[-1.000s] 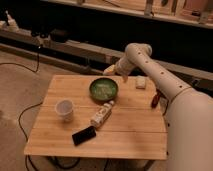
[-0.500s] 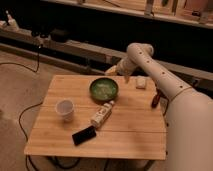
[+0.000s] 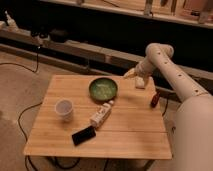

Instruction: Place the white sponge in the ceramic bowl

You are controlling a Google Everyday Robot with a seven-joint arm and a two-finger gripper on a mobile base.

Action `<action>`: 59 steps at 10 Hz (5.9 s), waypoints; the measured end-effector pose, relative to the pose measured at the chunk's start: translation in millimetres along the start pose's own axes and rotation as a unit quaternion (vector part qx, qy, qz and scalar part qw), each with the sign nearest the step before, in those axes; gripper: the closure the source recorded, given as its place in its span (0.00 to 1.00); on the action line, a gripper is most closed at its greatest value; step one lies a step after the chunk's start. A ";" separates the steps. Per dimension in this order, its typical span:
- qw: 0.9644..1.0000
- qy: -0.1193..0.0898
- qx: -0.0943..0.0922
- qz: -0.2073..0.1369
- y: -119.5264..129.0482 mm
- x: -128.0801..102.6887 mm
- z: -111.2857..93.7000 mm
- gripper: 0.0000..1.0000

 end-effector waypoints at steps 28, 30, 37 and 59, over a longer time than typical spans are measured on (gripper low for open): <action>0.975 0.136 -0.127 -0.119 78.2 100.7 48.5 0.20; 0.972 0.157 -0.114 -0.136 78.4 100.9 54.4 0.20; 0.967 0.177 -0.113 -0.145 101.9 84.6 78.2 0.20; 0.970 0.189 -0.066 -0.140 35.5 103.0 52.0 1.00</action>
